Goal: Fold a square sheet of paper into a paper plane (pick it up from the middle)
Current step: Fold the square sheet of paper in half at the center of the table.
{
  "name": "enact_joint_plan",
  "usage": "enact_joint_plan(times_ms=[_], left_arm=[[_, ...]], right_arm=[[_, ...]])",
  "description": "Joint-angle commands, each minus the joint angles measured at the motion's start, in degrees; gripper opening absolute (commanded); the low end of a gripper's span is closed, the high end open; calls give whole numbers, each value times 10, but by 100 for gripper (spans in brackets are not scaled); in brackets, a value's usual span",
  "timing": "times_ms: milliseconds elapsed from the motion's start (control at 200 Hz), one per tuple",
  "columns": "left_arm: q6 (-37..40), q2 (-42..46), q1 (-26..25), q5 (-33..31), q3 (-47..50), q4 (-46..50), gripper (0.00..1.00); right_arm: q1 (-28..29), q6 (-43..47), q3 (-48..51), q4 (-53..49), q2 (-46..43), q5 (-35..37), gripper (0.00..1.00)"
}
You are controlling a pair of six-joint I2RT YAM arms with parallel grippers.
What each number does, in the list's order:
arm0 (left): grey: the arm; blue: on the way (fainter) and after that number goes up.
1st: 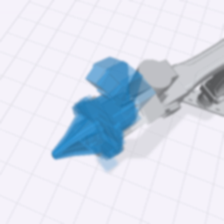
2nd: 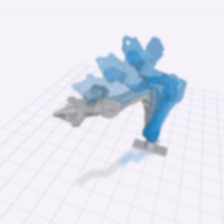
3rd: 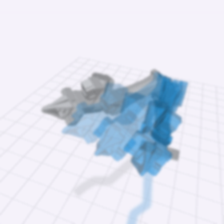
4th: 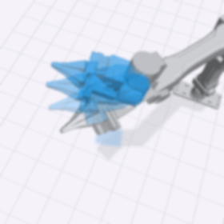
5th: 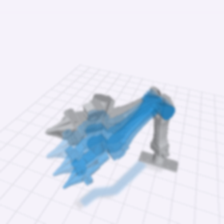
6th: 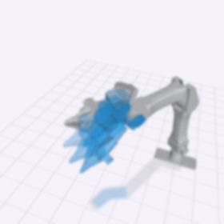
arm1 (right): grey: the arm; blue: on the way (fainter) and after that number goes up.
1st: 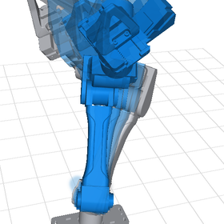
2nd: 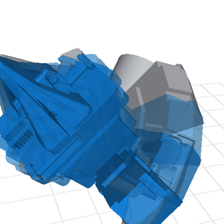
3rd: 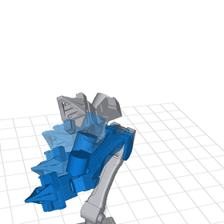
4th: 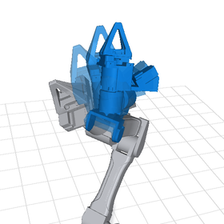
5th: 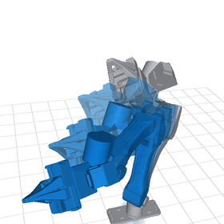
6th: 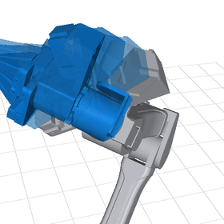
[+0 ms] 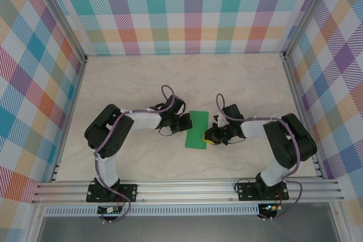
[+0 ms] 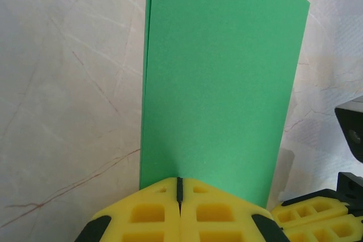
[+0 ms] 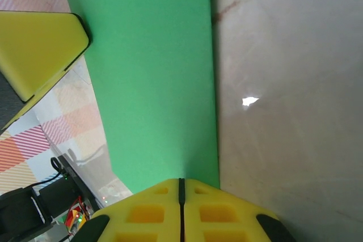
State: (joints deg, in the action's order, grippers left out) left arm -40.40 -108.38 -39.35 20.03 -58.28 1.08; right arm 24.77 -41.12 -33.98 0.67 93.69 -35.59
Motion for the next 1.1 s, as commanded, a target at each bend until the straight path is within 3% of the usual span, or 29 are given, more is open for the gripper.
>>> enact_joint_plan(times_ms=[0, 440, 835, 1095], left_arm=[[8, -12, -4, -35, 28, 76, 0], [13, -18, -5, -32, 26, 84, 0], [3, -15, -5, -32, 32, 73, 0], [4, -10, -4, -32, 36, 70, 0]], right_arm=[[3, 16, 11, 8, 31, 23, 6], [13, 6, 56, 24, -85, -3, 7], [20, 26, 77, 9, -53, -1, 8], [25, 6, 68, 3, -109, -15, 9]])
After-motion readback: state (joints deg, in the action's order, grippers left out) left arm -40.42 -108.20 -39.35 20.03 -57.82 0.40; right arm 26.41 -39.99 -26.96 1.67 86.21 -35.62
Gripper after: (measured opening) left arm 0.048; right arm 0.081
